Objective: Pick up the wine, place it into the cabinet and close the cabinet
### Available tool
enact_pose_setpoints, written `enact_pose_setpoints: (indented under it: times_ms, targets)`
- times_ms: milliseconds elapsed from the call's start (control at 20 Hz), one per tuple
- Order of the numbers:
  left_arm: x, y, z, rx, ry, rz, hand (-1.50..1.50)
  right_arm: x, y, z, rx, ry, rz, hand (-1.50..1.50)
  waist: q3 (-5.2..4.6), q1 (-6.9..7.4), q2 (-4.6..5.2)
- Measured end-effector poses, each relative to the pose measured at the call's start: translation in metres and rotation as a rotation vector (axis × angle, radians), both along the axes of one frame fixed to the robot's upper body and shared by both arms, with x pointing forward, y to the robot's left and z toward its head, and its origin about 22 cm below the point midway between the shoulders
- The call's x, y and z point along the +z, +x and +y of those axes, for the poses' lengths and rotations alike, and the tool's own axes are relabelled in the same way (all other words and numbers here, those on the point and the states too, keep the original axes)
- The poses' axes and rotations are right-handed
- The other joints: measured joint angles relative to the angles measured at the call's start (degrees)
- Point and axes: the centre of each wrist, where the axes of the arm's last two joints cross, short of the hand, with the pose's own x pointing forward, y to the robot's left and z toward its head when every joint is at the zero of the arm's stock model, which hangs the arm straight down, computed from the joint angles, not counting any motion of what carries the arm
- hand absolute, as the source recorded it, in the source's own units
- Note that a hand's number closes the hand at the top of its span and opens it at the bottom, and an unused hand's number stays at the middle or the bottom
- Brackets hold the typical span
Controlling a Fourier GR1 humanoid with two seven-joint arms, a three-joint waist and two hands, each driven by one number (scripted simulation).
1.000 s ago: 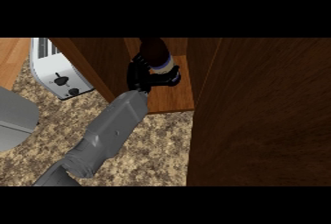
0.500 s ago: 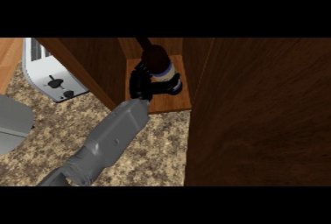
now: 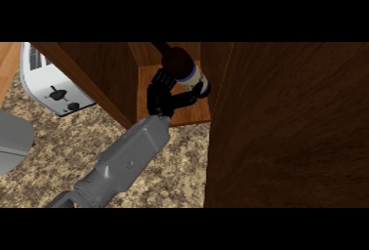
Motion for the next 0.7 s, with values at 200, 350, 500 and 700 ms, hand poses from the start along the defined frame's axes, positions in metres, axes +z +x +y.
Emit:
enact_pose_setpoints:
  times_ms: [200,350,500,700]
  targets:
    - [0.008,0.005,-0.003,0.032,-0.018,-0.008,-1.5,0.003,0.001,0.0,0.001,-0.002,-0.006,-1.5,-0.01,-0.08,0.16]
    - [0.012,0.008,-0.004,0.046,-0.018,-0.01,-1.5,0.007,0.0,0.003,0.006,-0.001,-0.009,-1.5,-0.02,-0.18,0.19]
    - [0.012,0.009,-0.005,0.063,-0.003,0.002,-1.5,0.005,0.0,0.003,0.008,-0.002,-0.01,-1.5,0.01,-0.36,0.23]
    - [0.013,0.01,-0.006,0.067,0.047,0.001,-1.5,0.003,-0.002,0.001,0.013,-0.004,-0.004,-1.5,0.04,-0.22,0.14]
